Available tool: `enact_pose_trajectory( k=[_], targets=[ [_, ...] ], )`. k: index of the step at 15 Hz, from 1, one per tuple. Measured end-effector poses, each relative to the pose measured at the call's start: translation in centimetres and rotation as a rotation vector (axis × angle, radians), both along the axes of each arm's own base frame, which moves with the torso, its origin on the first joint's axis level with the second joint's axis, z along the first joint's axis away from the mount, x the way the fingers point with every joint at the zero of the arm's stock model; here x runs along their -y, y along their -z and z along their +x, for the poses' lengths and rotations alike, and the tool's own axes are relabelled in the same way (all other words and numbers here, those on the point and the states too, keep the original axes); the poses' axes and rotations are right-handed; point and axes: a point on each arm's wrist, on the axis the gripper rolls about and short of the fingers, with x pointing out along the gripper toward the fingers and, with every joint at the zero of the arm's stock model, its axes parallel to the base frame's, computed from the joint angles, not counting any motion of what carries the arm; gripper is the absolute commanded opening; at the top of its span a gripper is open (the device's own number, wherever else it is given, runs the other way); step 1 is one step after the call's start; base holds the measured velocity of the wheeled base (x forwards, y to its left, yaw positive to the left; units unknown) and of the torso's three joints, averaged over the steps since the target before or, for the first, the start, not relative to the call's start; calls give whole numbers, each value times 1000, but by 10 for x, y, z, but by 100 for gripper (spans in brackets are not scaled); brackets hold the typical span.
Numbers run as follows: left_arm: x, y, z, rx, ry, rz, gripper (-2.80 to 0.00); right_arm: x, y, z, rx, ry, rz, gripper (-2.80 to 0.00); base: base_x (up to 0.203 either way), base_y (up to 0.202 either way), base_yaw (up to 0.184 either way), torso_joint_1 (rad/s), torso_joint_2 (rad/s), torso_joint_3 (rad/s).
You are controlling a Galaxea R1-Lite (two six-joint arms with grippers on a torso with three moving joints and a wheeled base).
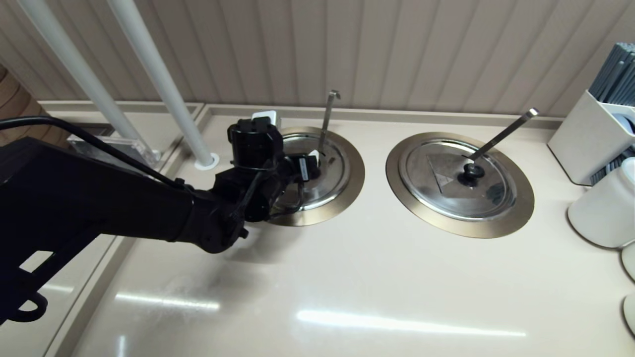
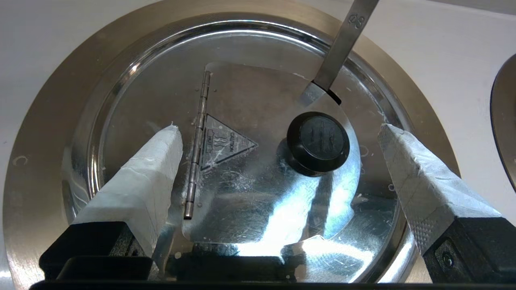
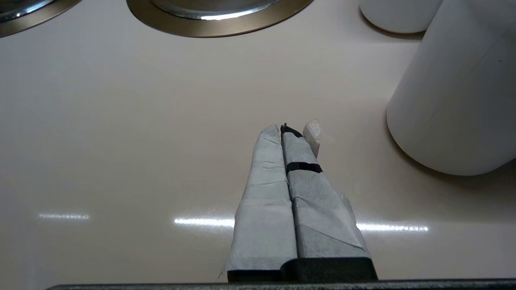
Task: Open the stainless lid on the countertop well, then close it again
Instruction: Open the lid
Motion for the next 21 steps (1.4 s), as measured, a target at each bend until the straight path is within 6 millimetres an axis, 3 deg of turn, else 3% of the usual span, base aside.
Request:
enact_pose_trajectory(
  k=[8, 16, 21],
  targets=[
    [24, 16, -2, 25, 45, -16, 0, 0, 0, 0, 0, 0, 0, -280, 0, 0, 0, 0, 0, 0],
    [29, 31, 6, 77, -4, 35, 0, 0, 0, 0, 0, 0, 0, -280, 0, 0, 0, 0, 0, 0],
    [33, 39, 11, 197, -26, 84, 0, 0, 0, 0, 0, 1, 0, -280, 0, 0, 0, 0, 0, 0]
  ],
)
